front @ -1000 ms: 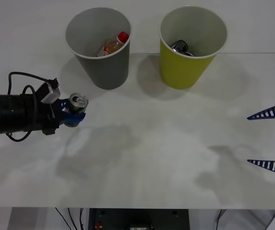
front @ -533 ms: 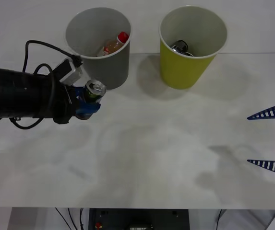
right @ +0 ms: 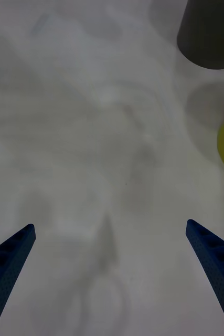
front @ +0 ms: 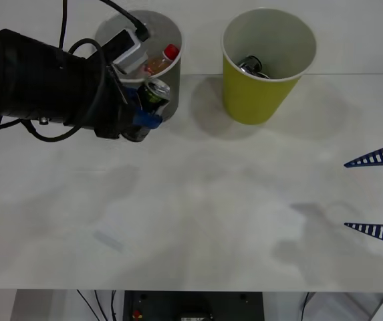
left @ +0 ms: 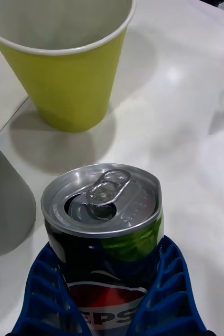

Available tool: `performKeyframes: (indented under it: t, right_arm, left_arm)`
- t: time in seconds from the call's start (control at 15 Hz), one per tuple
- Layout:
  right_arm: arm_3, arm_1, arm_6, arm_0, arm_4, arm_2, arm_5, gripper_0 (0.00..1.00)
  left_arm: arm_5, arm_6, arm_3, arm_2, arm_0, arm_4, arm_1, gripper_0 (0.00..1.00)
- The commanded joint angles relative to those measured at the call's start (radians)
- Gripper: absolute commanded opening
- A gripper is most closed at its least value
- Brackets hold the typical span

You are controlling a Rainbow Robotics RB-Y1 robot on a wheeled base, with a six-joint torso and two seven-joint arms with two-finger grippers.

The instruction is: Put the can into the green bin and the plastic bottle into the gray bin

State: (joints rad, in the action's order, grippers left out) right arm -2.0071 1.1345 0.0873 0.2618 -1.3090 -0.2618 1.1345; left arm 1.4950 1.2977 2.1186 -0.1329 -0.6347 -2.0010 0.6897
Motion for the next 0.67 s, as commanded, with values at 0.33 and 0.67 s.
performKeyframes:
  t: [0.33, 0.67]
  right_arm:
    - [0.000, 0.000, 0.000, 0.000, 0.000, 0.000, 0.000, 1.00]
    - [0.000, 0.000, 0.000, 0.000, 0.000, 0.000, 0.000, 1.00]
  left_arm:
    - [0.076, 0.012, -0.328, -0.020, -0.359, -0.090, -0.131, 0.00]
    - [0.076, 0.012, -0.574, -0.102, -0.579, -0.144, -0.196, 0.03]
